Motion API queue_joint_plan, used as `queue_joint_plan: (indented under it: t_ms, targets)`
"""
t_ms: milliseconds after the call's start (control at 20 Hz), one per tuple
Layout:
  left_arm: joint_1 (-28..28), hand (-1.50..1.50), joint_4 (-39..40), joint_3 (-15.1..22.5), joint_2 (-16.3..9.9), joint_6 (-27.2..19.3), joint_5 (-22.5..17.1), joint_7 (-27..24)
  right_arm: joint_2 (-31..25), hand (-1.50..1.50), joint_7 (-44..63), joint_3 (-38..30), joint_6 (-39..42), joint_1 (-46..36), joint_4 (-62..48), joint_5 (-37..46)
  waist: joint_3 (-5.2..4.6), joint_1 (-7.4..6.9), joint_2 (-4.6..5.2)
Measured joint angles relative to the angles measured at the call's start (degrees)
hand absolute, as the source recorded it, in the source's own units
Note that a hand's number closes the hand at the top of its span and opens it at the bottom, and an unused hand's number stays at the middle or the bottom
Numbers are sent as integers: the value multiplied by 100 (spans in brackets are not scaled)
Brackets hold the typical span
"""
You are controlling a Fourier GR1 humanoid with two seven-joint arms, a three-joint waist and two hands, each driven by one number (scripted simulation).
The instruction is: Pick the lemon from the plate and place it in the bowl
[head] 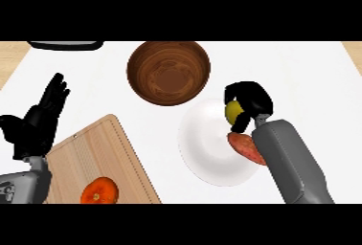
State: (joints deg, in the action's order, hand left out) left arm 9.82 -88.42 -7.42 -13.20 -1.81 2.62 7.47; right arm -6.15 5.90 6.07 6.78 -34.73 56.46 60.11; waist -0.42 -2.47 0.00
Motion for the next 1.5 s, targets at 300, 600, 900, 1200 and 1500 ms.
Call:
queue_joint_plan:
  t_ms: [300, 600, 900, 1200, 1500]
  targets:
    - [211, 0, 16, 250, 80, 140, 21, 18, 469, 150, 2232, 204, -206, -936, -205, 102, -1, -527, 51]
    - [349, 0, 115, 424, 141, 238, 49, 42, 581, 150, 4399, 566, -583, -2294, -211, 582, -14, -782, 20]
    - [586, 0, 215, 518, 202, 232, 103, 87, 573, 150, 5679, 876, -861, -3589, -388, 892, -10, -875, 68]
    - [682, 0, 293, 481, 205, 178, 129, 96, 550, 150, 6176, 1005, -991, -4363, -804, 837, -3, -817, 102]
    - [736, 0, 351, 404, 213, 81, 149, 113, 544, 150, 6248, 1008, -1352, -4579, -1161, 576, 10, -660, 132]
